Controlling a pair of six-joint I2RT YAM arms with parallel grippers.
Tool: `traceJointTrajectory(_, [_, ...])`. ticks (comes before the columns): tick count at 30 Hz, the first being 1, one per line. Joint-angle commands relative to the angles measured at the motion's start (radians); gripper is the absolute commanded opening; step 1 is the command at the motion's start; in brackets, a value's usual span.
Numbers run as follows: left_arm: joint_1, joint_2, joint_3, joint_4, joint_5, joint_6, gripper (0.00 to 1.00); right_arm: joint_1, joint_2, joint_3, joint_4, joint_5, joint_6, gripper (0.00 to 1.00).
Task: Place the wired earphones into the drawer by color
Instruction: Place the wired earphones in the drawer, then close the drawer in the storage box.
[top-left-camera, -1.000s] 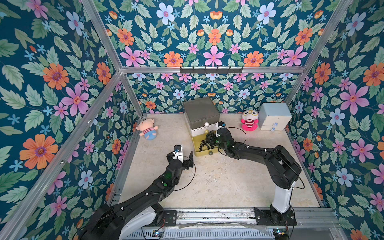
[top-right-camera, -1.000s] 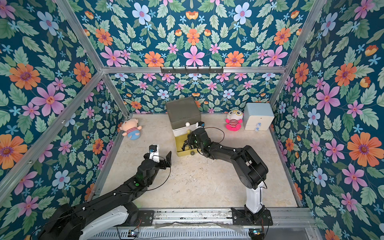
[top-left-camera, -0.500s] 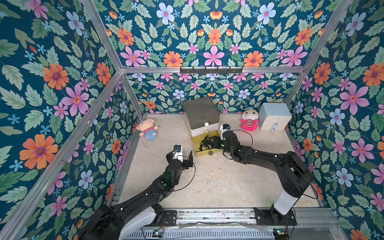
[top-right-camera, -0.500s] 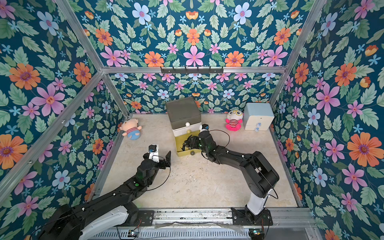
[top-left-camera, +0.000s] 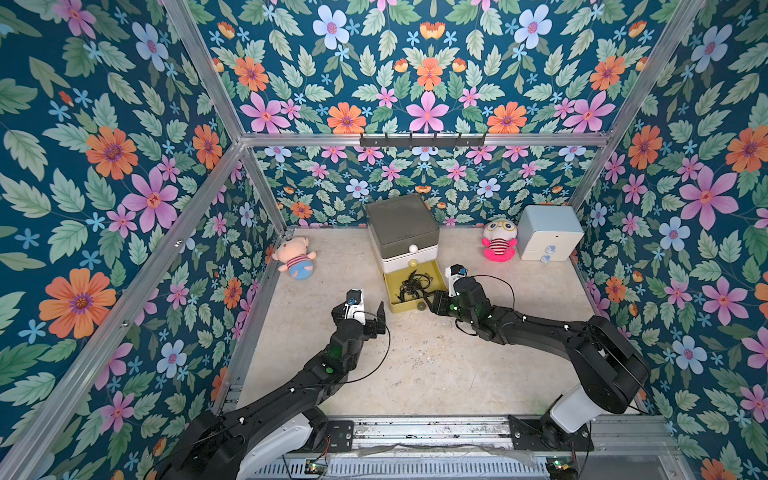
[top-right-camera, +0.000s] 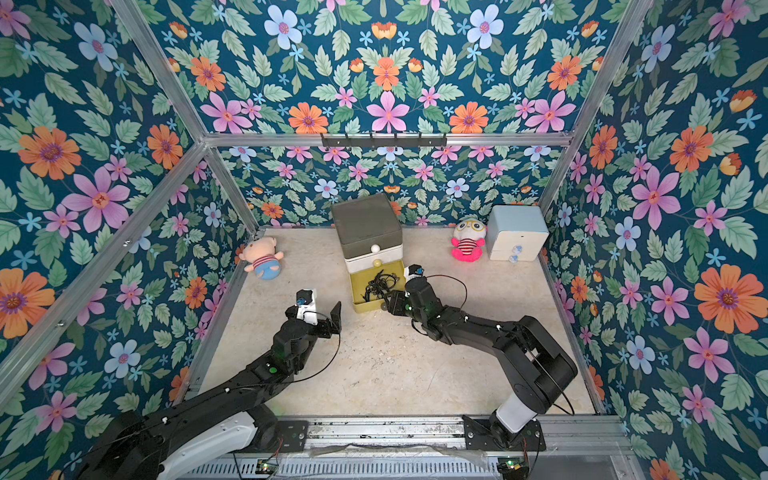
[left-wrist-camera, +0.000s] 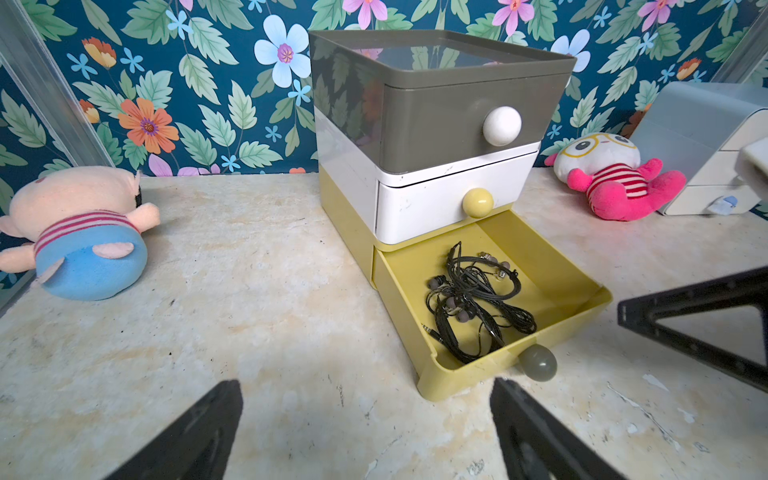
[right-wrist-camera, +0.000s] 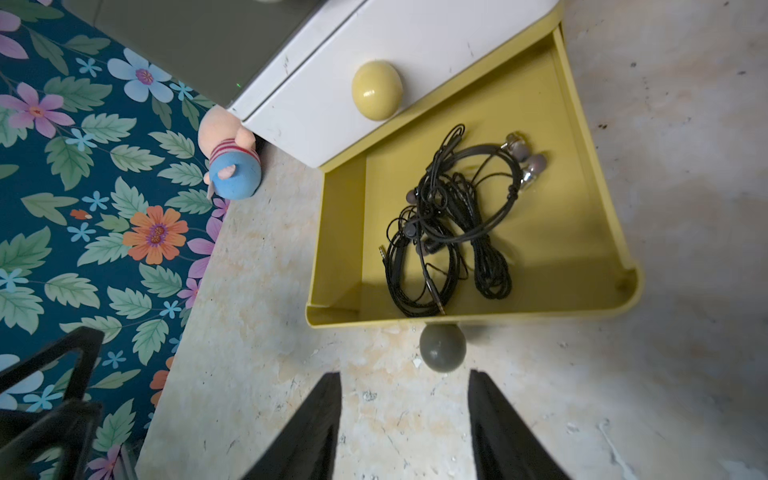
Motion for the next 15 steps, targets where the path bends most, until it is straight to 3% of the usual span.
traceJointTrajectory(1, [0.001, -0.003, -0.004, 0.008, -0.01, 0.002, 0.99, 0.004, 0.023, -0.011, 0.054, -0.023, 0.023, 0.54])
traceJointTrajectory(15, [0.001, -0.001, -0.004, 0.007, -0.012, 0.004, 0.99, 0.005, 0.17, 0.019, 0.126, -0.054, 0.04, 0.47])
